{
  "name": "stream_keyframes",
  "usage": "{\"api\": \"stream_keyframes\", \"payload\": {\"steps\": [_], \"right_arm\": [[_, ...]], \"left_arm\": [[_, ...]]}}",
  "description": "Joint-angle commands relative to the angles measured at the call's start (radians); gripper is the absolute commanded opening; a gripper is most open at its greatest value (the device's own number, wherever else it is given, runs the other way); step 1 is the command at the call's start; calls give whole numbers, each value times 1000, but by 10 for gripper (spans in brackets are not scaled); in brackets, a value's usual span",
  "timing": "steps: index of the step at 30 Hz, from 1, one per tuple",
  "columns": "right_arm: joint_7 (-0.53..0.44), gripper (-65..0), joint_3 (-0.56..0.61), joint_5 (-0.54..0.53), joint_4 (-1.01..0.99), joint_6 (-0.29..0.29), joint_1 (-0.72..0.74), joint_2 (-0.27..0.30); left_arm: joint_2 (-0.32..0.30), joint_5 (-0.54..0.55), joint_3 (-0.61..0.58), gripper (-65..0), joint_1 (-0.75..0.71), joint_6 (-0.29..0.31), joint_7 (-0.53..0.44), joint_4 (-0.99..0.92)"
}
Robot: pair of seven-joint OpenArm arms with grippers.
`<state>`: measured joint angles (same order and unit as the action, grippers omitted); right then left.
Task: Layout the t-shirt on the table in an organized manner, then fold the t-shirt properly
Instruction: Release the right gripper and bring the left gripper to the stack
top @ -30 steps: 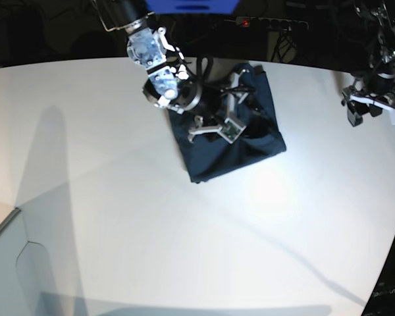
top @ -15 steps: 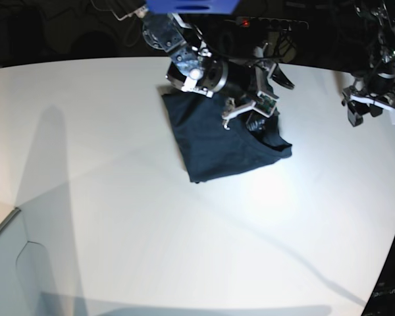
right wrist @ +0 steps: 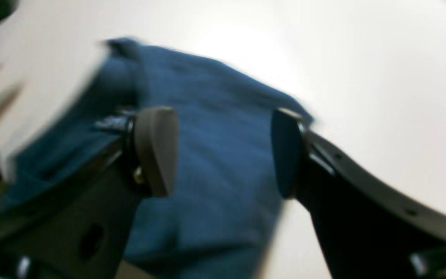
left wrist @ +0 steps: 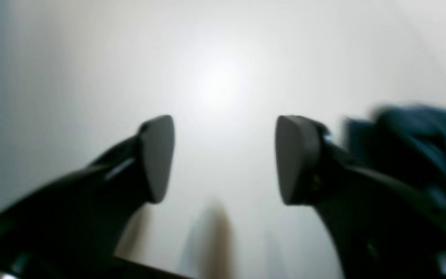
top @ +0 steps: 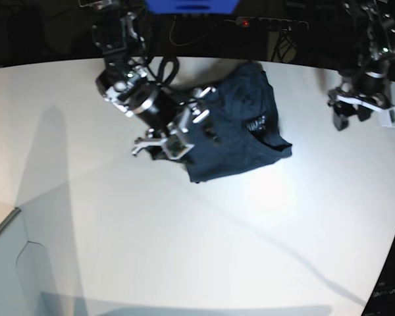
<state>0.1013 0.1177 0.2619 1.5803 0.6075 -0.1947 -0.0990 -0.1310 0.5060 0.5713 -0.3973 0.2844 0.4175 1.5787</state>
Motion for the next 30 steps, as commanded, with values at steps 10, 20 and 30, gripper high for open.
{"api": "stream_keyframes", "payload": {"steps": [10,20,30], "right_arm": [[-33,-267,-157,-13,36,1,-56,9],[-33,-266,-241,-11,36,1,-75,9],[-30,-267,-247,-9,36,1,-79,23]], "left_arm": [[93,9,-173,-99,-36,0,-27,81],[113,9,-271,-101,41,-1,-29,-77],[127,9,-273,-188,110,-1,-29,-209]]}}
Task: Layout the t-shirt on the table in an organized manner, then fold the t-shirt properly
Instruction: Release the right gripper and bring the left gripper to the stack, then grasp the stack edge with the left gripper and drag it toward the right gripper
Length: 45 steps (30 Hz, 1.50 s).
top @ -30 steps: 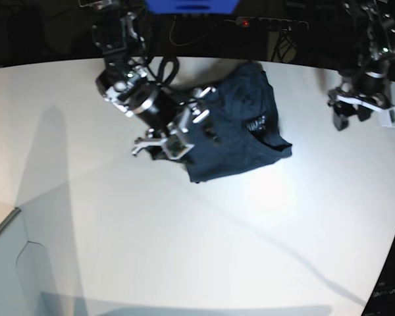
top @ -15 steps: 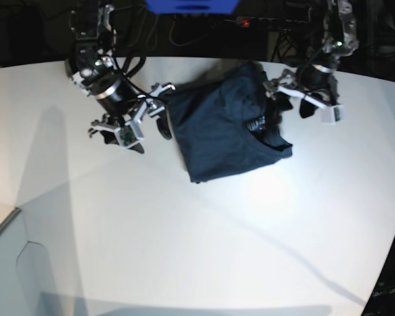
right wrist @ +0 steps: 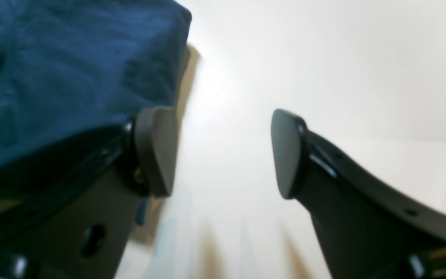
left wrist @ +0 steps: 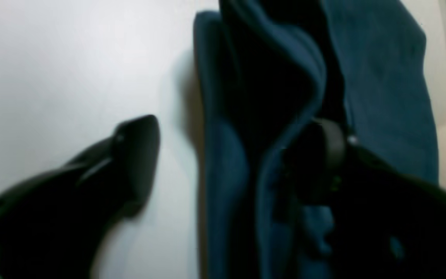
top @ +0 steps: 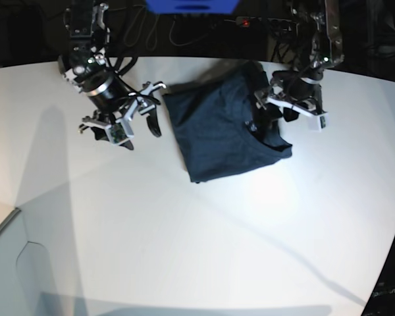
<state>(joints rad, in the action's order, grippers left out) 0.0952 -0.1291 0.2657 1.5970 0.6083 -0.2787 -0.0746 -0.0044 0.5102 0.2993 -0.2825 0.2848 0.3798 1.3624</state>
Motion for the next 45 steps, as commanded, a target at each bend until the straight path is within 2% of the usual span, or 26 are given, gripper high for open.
{"api": "stream_keyframes", "payload": {"steps": [1,7,9,11,14,19,24,28,37,45], "right_arm": [[-22,-267,-2,-13,19,0,5,-1],[-22,-267,-24,-13,19,0,3,5],[-22,-267,-28,-13,19,0,-3,5],[-27,-267,-31,-13,19,0,-14,5],[-28,-268,-30,-13,19,0,-17,5],[-28,-268,-33,-13,19,0,-29,6],[-28,-268,-106,-16,27,0,-26,9],[-28,-268,-179,-18,27,0,-18,8],[-28,-268,-310,-18,27,0,-23,5],[-28,-269,-424,-18,27,0,-27,-24]], "left_arm": [[4,5,-1,-238,-2,-2,9,-2],[8,5,-2,-533,38,-2,9,-68],[7,3,-2,-606,59,-2,9,-99],[5,3,-2,-650,82,-2,11,-128],[-1,-6,-36,-649,110,-2,11,-150],[-88,-8,-208,-649,165,-2,9,-151],[-202,-8,-438,-649,288,-2,11,-209],[-251,-8,-656,-649,441,-2,11,-337],[-237,-8,-1027,-649,722,-2,11,-452],[-125,-8,-1284,-646,923,0,3,-550]]}}
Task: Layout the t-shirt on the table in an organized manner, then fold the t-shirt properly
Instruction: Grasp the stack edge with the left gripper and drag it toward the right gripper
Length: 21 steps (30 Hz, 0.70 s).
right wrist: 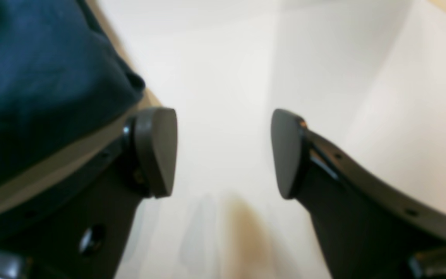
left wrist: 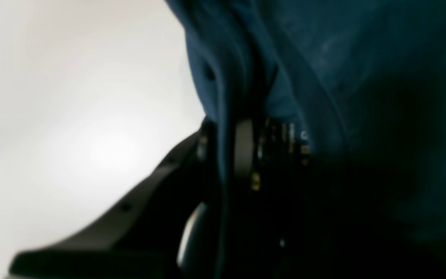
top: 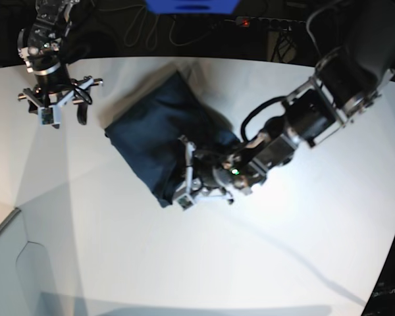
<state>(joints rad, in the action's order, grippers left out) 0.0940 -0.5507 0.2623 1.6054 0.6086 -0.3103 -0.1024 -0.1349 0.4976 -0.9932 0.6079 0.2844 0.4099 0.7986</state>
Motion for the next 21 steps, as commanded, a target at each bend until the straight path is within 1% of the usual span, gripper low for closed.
{"api": "stream_keyframes", "payload": {"steps": [1,2,3,7,8,11,13,17,19,20,21], "right_arm": [[-27,-269,-18,-14,19,0,4,-3],[-27,-269,-30,-14,19,0,4,-12],[-27,-269,-41,-14,19,0,4,-20],[-27,-269,-73,-14,19,0,3,-27],[-27,-269,-76,-14,19,0,3,-33],[-27,-269,-91,-14,19,0,1,-44],[-27,-269,-105,-14,19,0,1,-47],[-27,-269,-105,-14,19,0,-17,-47],[-27,-269,-105,-14,19,0,-19,-47],[-27,-269,-105,-14,23,0,-20,-47],[-27,-269,-105,-14,26,0,-22,-49]], "left_arm": [[28,3,-25,-645,54,0,-27,-8],[53,3,-54,-645,74,3,-27,-32],[74,3,-85,-645,88,19,-27,-57],[171,3,-175,-645,145,125,-29,-156],[189,3,-184,-645,154,138,-29,-172],[241,-6,-195,-645,180,152,-30,-212],[269,-52,-195,-645,191,158,-30,-224],[292,-196,-192,-644,186,158,-30,-224],[292,-239,-192,-643,185,160,-30,-224],[292,-253,-192,-635,185,160,-30,-224],[292,-258,-192,-614,183,160,-29,-224]]}}
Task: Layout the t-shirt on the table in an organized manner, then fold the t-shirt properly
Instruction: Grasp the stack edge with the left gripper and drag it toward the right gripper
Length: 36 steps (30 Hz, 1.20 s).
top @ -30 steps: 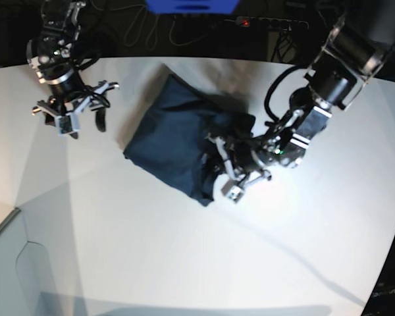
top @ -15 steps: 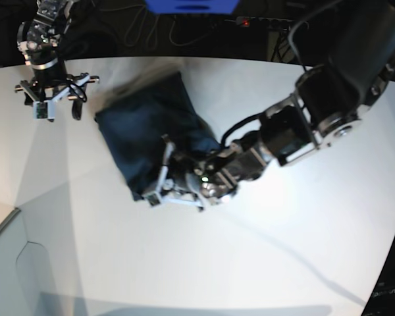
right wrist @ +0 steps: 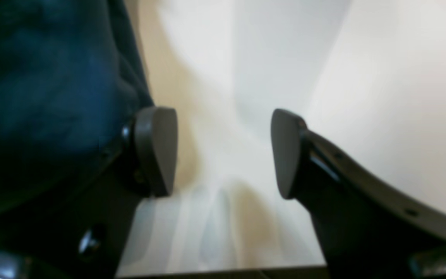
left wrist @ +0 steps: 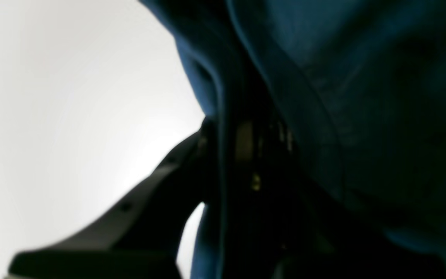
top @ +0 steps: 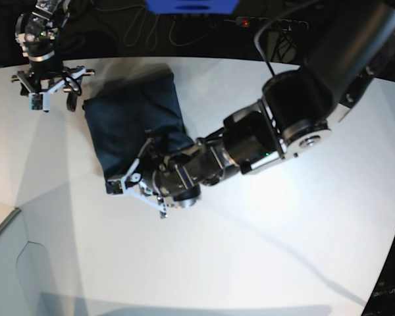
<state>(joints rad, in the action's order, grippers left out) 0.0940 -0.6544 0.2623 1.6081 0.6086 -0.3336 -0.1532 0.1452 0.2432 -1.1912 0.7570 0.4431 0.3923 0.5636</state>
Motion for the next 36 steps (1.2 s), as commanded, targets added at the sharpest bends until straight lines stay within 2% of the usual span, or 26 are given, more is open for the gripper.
{"api": "stream_keyframes", "payload": {"steps": [1,6,9,11,18,22,25,30,32,36], "right_arm": [[-27,-269,-2,-14,28,0,1,0],[-27,-269,-2,-14,34,0,1,-4],[-24,-269,-2,-14,34,0,1,-4],[-23,-269,-2,-14,34,0,1,-4],[-23,-269,0,-14,28,0,6,-4],[-21,-269,5,-14,27,0,12,-4],[-20,-269,5,-11,25,0,41,-4],[-20,-269,0,-10,-28,0,90,-1],[-20,-269,0,-10,-55,0,107,24],[-20,-269,0,-10,-125,0,143,59]], "left_arm": [[12,-11,6,-579,29,-5,-11,11],[12,-11,7,-351,26,-7,-11,22],[12,-9,7,-255,29,-7,-11,22],[12,-9,20,-223,34,-7,-11,22],[12,-11,296,-222,45,0,-6,23],[-23,-11,440,-222,39,0,-6,45],[-77,-3,555,-223,12,0,-2,129],[-190,-3,798,-224,-167,-7,10,358],[-235,-2,894,-224,-255,-7,73,457],[-282,-2,1115,-224,-456,-5,176,654]]}}
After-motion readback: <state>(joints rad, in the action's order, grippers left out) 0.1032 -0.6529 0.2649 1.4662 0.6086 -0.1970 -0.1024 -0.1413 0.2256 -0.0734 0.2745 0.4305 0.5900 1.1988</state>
